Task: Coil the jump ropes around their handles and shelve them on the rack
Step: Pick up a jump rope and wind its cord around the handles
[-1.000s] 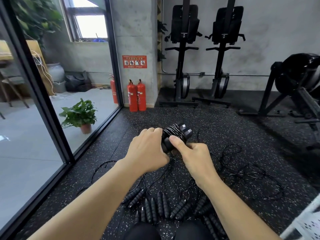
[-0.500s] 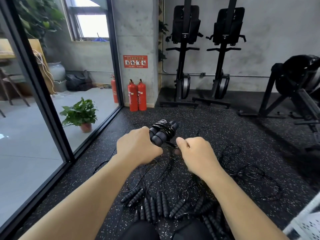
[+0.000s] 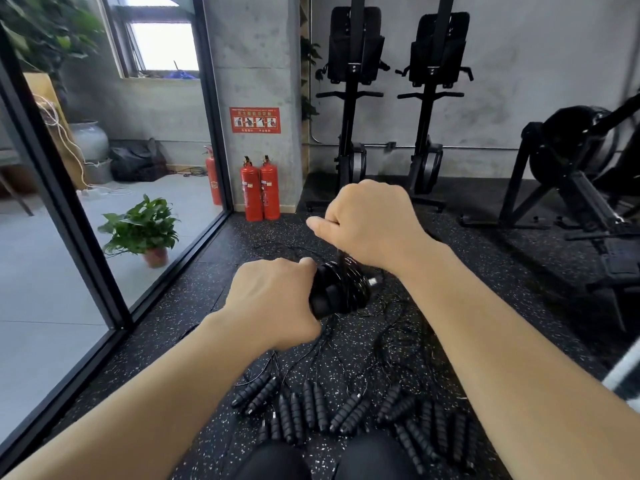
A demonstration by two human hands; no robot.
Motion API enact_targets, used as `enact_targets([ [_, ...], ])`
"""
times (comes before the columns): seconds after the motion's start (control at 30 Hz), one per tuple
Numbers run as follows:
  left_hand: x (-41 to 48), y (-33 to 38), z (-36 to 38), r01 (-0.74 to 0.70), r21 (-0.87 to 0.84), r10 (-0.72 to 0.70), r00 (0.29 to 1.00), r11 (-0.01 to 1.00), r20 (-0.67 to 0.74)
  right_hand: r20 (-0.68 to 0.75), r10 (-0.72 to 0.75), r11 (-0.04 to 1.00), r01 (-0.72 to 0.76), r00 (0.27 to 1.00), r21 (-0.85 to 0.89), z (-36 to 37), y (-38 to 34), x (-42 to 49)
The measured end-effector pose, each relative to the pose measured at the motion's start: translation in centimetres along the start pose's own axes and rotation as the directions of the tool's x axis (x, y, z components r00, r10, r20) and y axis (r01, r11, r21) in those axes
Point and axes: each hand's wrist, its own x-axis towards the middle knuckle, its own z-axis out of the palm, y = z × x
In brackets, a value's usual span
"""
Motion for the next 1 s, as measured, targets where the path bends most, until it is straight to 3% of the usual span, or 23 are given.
enact_targets([
  [0.23, -0.9, -0.7, -1.2, -0.238, -0.004, 0.238, 0.97, 0.971, 0.05, 0.148, 0.005, 0.954, -0.049, 0.989, 0.295, 1.9, 1.2, 0.4],
  [0.5, -1.5, -1.1, -1.8, -0.315, -0.033, 0.315, 0.949, 0.949, -0.007, 0.277, -0.018, 0.72, -0.179, 0.961, 0.67, 2.8, 1.7, -0.3],
  [0.63, -1.6, -1.4, -1.9, -0.398, -0.075, 0.388, 0.914, 0.914, -0.122, 0.42, 0.006, 0.611, -0.336, 0.907, 0.717, 3.2, 2.5, -1.1],
  [0.8, -1.5, -1.2, -1.5, -0.433, -0.084, 0.413, 0.892, 0.897, -0.186, 0.598, -0.052, 0.563, -0.471, 0.8, 0.679, 4.4, 3.4, -1.4],
  [0.93, -1.4, -0.8, -1.4, -0.461, -0.109, 0.431, 0.876, 0.881, -0.218, 0.65, -0.002, 0.663, -0.486, 0.76, 0.57, 5.6, 4.3, -1.7],
  [1.0, -1.4, -0.6, -1.1, -0.451, -0.147, 0.418, 0.884, 0.88, -0.21, 0.659, -0.018, 0.638, -0.499, 0.752, 0.586, 5.5, 4.4, -2.1],
])
